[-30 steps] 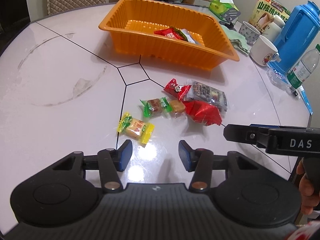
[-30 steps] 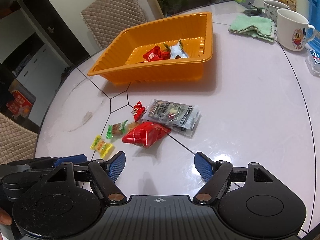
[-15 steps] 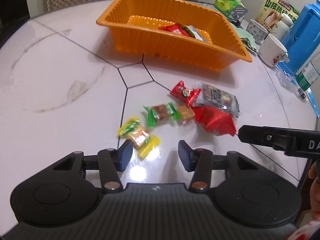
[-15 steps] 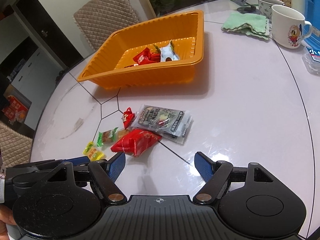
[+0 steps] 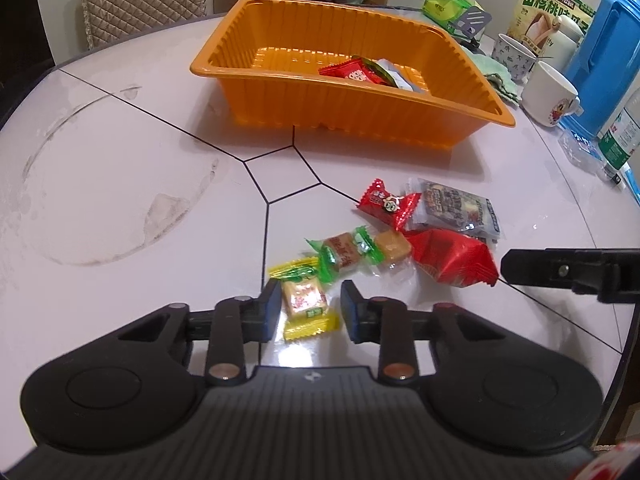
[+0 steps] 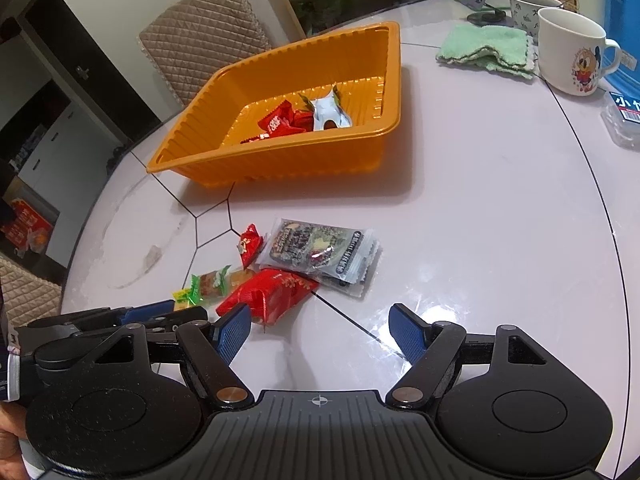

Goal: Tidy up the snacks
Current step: 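Grasp the yellow candy with the left gripper while the right grasps the large red candy packet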

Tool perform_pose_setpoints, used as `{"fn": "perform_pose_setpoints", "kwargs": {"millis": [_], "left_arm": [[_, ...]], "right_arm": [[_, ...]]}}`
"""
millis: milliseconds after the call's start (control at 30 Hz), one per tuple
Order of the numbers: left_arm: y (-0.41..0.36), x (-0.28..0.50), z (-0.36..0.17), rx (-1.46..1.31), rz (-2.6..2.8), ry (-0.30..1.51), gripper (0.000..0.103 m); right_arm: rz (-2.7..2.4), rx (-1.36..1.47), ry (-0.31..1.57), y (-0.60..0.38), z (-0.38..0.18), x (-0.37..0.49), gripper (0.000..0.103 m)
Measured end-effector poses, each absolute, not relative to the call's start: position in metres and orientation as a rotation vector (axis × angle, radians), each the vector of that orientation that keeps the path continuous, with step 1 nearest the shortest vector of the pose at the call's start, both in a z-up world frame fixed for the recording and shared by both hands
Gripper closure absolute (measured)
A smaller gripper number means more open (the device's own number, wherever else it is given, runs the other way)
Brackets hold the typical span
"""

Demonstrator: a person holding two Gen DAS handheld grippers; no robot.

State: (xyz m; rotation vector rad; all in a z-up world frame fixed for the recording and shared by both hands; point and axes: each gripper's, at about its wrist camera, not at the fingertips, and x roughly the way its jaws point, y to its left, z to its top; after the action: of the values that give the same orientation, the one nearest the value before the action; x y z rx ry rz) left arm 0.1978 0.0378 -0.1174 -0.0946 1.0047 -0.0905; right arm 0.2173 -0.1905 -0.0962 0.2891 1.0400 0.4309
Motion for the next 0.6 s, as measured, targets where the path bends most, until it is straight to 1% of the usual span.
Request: {"fn": "perform_pose_setpoints", "kwargs": {"millis": [133, 167, 400, 433, 500, 600], "left_arm": [[0.043, 0.197, -0.118, -0.095, -0.096, 1.004, 0.082], [0.044, 0.197, -0.118, -0.093, -0.092, 1.004, 0.084], [0.053, 0.191, -0.117, -0.102, -0.071, 1.009, 0.084], [0.054, 0.190, -0.117, -0.103, -0.069, 1.009, 0.084], [0.056, 0.188, -0.117, -0.105, -0.066, 1.010, 0.084], [0.058, 0.186, -0.117, -0.107, -0.062, 1.012, 0.084]], "right_arm": [[0.449, 0.295, 1.023, -0.187, -0.090, 0.218, 0.027], [0.456, 0.297, 1.016, -0.186, -0.088, 0.218, 0.027], [0.487, 0.314, 1.005, -0.171, -0.084, 0.227, 0.028], [0.492, 0.313, 1.001, -0.168, -0.083, 0.228, 0.029], [0.487, 0.305, 1.004, -0.160, -0.085, 0.231, 0.046], [0.473, 0.323, 1.034, -0.153, -0.092, 0.238, 0.054]]}}
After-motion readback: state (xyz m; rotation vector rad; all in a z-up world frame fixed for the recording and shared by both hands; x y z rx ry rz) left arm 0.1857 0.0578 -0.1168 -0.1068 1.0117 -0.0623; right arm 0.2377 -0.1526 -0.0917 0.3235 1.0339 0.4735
